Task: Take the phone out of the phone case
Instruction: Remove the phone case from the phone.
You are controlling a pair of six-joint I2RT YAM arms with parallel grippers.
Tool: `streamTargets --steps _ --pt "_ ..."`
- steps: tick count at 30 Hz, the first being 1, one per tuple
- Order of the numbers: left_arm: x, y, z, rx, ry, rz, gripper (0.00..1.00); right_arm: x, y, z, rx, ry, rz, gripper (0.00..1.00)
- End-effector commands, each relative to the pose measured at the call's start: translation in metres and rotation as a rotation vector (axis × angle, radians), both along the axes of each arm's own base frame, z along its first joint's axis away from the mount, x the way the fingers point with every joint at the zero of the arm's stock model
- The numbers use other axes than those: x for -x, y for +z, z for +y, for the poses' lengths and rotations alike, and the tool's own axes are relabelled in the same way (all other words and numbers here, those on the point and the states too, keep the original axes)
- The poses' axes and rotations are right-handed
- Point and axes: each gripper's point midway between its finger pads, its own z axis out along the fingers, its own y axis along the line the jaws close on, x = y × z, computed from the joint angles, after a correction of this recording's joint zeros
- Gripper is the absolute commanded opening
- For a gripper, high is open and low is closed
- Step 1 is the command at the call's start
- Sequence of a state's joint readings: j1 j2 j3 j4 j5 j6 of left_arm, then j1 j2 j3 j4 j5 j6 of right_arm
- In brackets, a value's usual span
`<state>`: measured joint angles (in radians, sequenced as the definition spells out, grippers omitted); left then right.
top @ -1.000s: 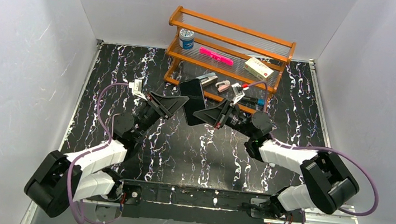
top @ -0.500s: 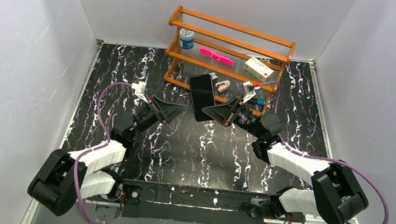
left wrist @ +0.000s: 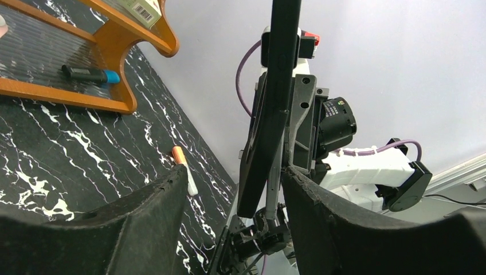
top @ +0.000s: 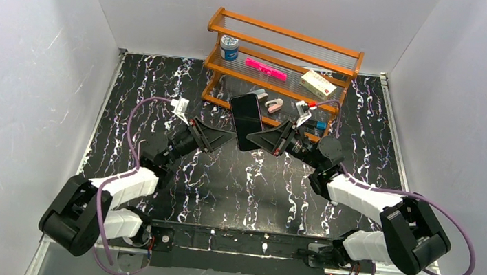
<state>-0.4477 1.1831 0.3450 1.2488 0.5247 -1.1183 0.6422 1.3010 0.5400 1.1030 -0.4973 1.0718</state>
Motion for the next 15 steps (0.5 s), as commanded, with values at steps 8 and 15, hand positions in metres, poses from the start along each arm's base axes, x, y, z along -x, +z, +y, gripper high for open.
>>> streamTargets --steps 8,15 --pt "-0.0001 0.0108 -0.0051 0.007 -0.018 -0.040 0.57 0.0082 0.0437 -0.0061 -0.118 0.008 -0.132 0.01" --pt "0.0016 0.0068 -0.0037 0.006 -0.015 -0.029 0.56 0.0088 0.0446 -0.0076 -0.117 0.001 -0.139 0.01"
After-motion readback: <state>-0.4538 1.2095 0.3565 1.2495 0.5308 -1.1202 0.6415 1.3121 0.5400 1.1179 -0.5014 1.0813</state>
